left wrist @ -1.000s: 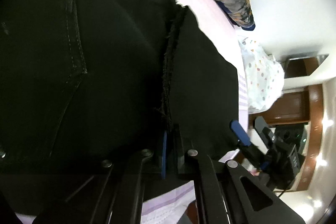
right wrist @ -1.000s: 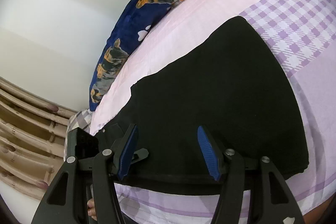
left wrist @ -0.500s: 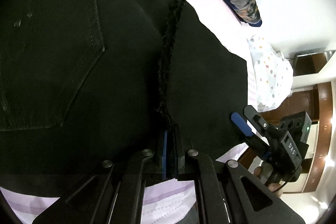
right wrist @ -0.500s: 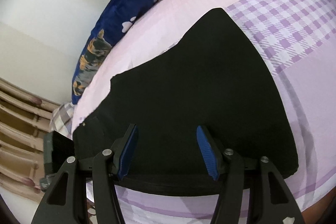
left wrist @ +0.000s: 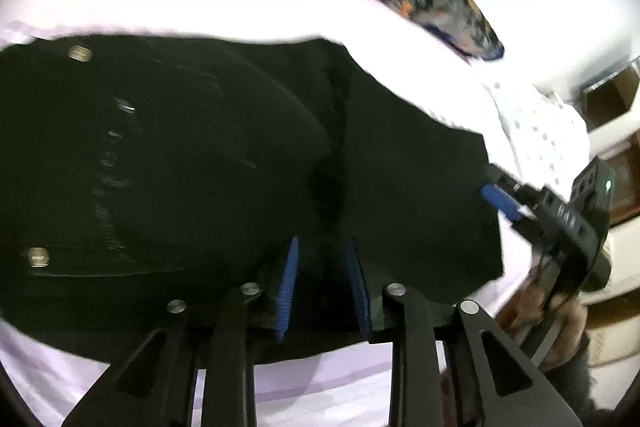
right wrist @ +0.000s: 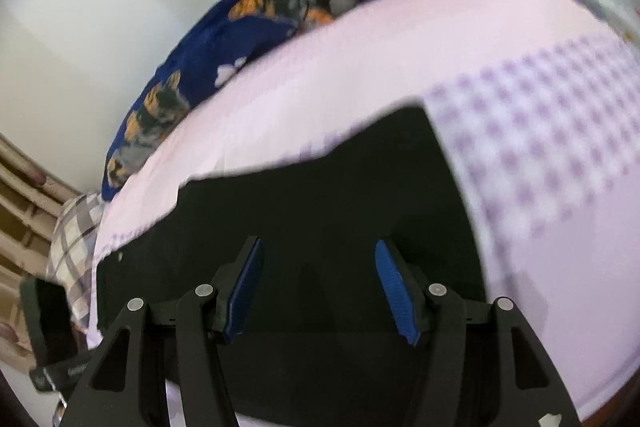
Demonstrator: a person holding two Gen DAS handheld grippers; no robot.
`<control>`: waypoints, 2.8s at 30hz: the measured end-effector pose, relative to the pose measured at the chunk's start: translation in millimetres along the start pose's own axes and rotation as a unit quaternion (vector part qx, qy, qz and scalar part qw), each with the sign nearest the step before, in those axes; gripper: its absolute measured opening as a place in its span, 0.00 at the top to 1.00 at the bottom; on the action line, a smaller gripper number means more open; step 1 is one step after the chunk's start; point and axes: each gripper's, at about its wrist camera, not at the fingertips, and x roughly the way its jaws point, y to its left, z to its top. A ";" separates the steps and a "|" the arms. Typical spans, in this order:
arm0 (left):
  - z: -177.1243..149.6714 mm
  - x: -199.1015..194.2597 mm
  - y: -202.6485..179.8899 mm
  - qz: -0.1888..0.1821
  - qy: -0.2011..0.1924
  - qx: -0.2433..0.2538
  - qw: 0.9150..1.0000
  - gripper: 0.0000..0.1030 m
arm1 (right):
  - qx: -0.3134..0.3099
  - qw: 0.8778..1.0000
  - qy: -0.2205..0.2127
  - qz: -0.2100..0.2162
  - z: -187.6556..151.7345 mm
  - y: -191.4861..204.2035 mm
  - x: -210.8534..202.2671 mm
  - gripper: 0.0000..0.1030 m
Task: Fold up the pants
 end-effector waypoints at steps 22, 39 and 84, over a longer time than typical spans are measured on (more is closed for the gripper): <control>-25.8 -105.0 113.7 0.085 -0.135 -0.098 0.982 0.54 | -0.061 0.995 0.016 -0.083 -7.1 -15.0 9.3 0.49; -64.1 -111.3 176.9 -0.020 -0.120 -0.220 0.968 0.51 | -0.006 0.999 0.029 -0.019 -44.1 22.8 -18.1 0.38; 23.3 -113.1 -26.5 -0.057 -0.178 0.037 0.982 0.78 | 0.030 0.999 -0.026 0.018 -32.4 11.8 -50.0 0.37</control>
